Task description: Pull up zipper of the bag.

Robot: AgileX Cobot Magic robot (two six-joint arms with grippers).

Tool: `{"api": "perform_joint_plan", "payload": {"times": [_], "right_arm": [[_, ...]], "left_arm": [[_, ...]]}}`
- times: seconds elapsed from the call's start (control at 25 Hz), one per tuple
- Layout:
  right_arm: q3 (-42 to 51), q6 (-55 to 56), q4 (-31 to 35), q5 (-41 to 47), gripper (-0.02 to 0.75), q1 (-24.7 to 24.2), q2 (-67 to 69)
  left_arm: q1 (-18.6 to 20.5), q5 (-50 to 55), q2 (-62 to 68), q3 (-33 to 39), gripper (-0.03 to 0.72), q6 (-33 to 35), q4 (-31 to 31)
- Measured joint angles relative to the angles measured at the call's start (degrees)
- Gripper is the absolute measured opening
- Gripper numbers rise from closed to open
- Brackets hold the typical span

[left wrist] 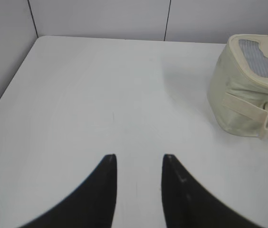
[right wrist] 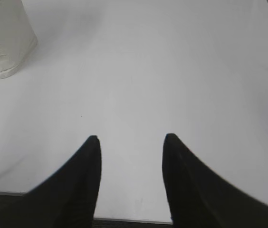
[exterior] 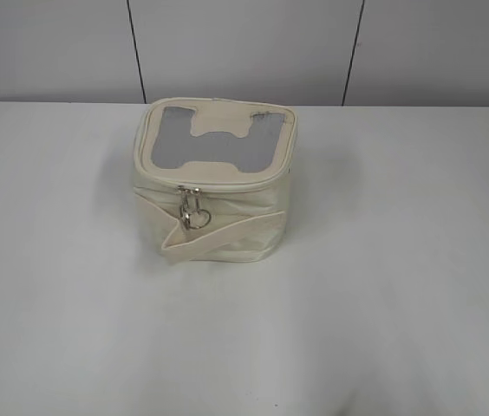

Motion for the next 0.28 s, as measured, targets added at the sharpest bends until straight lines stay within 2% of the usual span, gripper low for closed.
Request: {"api": "perform_joint_plan", "payload": {"times": [0.28], "right_arm": [[0.0, 0.0, 0.0, 0.0, 0.346, 0.0, 0.0]], "left_arm": [[0.0, 0.0, 0.0, 0.0, 0.258, 0.0, 0.0]]}}
